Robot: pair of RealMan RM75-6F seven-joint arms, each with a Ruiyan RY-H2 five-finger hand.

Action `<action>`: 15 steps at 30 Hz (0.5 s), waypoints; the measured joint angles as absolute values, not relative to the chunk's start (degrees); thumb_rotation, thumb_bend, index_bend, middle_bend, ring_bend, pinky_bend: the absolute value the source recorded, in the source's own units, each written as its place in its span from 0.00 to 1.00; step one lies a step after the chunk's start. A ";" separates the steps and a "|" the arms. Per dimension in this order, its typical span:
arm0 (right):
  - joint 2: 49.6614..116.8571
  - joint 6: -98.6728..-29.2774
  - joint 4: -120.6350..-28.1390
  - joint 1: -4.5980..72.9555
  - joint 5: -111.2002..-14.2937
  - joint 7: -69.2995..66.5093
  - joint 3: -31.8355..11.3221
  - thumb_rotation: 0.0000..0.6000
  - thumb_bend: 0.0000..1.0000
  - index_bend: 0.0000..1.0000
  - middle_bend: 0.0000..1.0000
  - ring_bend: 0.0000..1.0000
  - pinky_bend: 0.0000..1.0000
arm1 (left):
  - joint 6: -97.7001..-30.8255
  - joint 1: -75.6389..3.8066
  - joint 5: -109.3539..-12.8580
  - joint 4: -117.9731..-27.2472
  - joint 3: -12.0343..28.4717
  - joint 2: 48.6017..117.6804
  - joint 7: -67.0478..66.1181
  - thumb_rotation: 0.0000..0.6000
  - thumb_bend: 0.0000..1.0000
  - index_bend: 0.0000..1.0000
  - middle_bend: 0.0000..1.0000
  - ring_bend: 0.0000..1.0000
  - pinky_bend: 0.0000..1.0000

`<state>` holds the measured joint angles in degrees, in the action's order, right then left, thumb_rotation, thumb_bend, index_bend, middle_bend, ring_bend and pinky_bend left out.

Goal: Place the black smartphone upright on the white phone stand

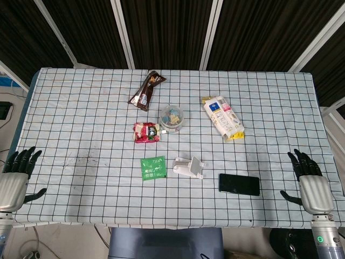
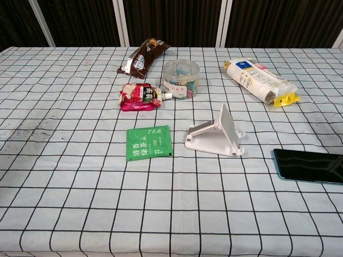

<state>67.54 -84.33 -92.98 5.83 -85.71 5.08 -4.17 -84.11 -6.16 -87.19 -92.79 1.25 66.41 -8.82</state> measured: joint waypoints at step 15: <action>68.45 -77.14 -108.08 9.13 -84.32 15.07 -3.07 1.00 0.14 0.04 0.15 0.00 0.14 | -84.39 -6.16 -88.12 -92.73 0.93 66.18 -7.99 1.00 0.00 0.00 0.00 0.00 0.00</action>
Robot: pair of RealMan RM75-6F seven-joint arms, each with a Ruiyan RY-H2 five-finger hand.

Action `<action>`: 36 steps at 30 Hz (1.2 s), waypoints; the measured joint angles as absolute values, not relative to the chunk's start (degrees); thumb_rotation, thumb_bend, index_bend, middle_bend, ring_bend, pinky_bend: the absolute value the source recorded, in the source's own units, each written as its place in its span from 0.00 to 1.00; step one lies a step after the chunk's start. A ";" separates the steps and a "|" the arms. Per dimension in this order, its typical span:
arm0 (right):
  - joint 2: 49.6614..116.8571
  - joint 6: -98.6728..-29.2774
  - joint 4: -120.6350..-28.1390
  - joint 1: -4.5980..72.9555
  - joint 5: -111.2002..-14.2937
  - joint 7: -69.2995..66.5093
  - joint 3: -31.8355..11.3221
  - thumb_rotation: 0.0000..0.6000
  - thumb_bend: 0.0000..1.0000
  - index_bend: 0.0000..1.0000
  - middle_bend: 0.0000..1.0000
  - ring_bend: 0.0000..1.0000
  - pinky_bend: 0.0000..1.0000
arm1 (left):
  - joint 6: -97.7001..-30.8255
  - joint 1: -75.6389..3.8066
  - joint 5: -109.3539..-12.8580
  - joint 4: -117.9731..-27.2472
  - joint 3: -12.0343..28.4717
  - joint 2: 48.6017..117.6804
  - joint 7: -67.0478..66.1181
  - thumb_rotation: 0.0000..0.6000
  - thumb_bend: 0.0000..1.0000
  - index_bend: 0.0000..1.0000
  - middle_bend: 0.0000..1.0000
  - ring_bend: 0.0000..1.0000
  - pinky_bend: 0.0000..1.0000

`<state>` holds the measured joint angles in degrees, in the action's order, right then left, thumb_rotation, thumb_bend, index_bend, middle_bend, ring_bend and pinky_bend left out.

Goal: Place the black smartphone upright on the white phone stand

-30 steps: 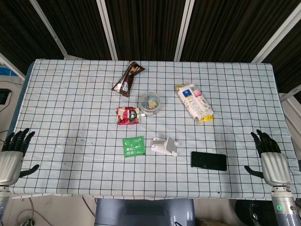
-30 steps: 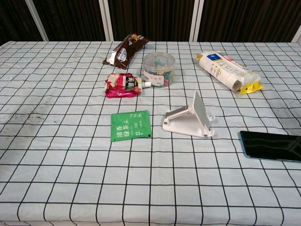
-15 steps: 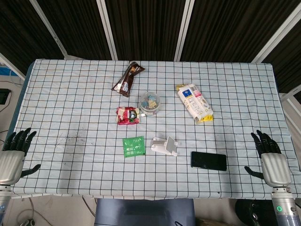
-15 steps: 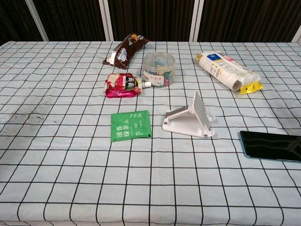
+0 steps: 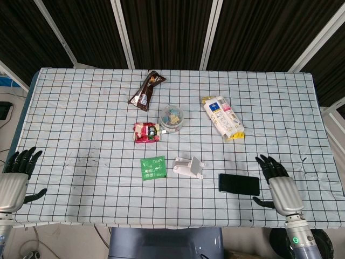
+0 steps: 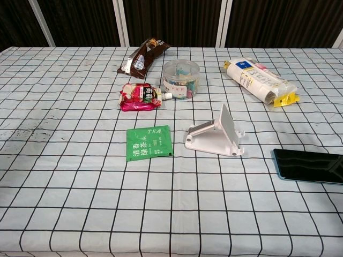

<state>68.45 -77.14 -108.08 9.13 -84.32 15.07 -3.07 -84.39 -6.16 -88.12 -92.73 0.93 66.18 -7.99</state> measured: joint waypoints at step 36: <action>88.25 -70.25 -100.04 18.03 -55.95 35.95 -6.65 1.00 0.26 0.22 0.19 0.00 0.14 | -84.35 -6.22 -87.51 -92.47 1.20 66.24 -6.88 1.00 0.00 0.00 0.00 0.00 0.00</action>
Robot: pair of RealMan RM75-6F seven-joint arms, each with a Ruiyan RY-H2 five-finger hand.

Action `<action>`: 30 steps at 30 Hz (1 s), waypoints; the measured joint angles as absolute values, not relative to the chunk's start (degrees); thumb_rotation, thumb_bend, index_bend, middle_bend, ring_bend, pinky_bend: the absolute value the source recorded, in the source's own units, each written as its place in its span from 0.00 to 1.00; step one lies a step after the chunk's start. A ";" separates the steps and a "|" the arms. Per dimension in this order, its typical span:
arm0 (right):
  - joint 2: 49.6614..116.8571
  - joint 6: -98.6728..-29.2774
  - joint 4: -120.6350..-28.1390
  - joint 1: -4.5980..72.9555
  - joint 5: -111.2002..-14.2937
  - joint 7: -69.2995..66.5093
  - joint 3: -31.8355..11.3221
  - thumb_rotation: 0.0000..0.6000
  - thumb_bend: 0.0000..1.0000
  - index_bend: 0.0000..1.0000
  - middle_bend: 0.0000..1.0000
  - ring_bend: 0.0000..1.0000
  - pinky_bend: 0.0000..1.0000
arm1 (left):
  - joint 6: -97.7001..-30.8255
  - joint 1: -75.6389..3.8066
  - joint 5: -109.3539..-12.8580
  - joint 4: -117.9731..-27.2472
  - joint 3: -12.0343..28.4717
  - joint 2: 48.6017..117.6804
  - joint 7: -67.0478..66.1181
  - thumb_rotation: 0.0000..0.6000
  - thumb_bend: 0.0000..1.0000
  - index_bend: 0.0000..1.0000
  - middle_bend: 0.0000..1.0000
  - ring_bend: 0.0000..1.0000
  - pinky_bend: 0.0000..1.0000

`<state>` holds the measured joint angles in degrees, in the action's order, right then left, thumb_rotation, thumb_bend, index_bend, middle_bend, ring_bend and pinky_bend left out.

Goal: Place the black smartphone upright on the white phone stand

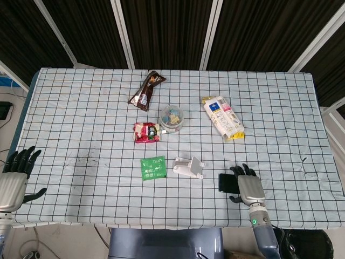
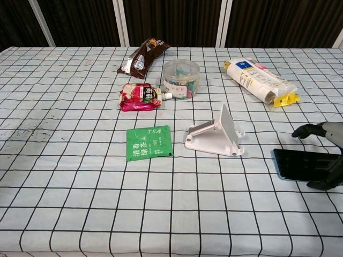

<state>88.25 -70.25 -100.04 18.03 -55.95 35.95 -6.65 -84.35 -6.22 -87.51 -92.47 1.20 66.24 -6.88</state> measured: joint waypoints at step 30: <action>89.51 -70.01 -97.53 19.40 -51.87 34.15 -6.28 1.00 0.29 0.34 0.27 0.00 0.14 | -84.30 -6.19 -87.12 -92.74 1.31 66.12 -6.85 1.00 0.00 0.00 0.00 0.00 0.00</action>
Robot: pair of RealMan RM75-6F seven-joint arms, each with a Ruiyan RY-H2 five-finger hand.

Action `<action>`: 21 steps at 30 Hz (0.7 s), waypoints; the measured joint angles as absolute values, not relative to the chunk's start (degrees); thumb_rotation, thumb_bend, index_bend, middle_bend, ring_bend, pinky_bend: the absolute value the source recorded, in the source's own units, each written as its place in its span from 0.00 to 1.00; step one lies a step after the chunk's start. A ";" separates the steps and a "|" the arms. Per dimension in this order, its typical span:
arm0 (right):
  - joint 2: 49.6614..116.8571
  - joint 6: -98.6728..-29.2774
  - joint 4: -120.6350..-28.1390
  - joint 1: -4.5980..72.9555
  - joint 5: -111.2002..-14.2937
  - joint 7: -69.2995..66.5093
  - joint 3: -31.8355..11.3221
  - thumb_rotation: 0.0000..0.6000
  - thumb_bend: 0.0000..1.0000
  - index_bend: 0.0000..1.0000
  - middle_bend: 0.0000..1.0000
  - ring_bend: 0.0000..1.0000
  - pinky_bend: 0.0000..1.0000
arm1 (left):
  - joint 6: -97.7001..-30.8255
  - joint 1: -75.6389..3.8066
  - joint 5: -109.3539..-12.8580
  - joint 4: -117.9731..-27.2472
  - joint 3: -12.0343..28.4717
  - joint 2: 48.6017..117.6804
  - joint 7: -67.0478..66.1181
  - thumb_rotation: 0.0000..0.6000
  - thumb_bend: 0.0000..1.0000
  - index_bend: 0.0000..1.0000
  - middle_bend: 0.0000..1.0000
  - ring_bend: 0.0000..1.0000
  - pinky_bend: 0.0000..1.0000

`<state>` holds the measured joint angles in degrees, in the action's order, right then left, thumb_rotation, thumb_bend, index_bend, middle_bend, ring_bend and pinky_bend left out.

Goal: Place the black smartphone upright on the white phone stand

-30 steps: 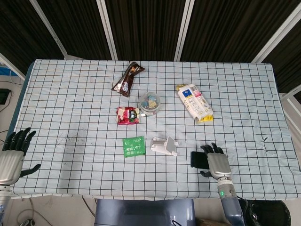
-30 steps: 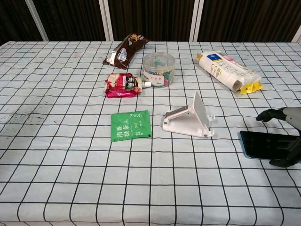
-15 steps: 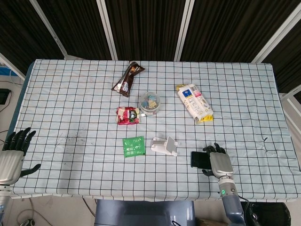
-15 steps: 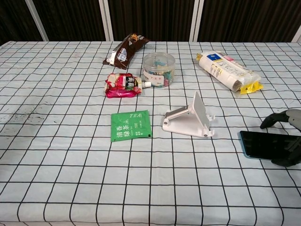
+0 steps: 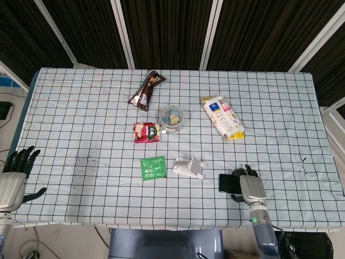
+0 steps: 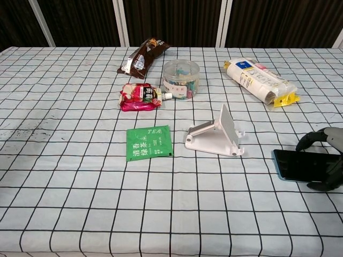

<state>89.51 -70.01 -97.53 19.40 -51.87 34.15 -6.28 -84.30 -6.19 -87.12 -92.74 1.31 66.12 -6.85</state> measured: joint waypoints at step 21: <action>89.62 -70.15 -97.15 20.02 -50.26 34.73 -5.36 1.00 0.33 0.55 0.44 0.12 0.14 | -84.69 -5.91 -87.22 -93.02 1.18 65.86 -6.79 1.00 0.00 0.00 0.00 0.00 0.00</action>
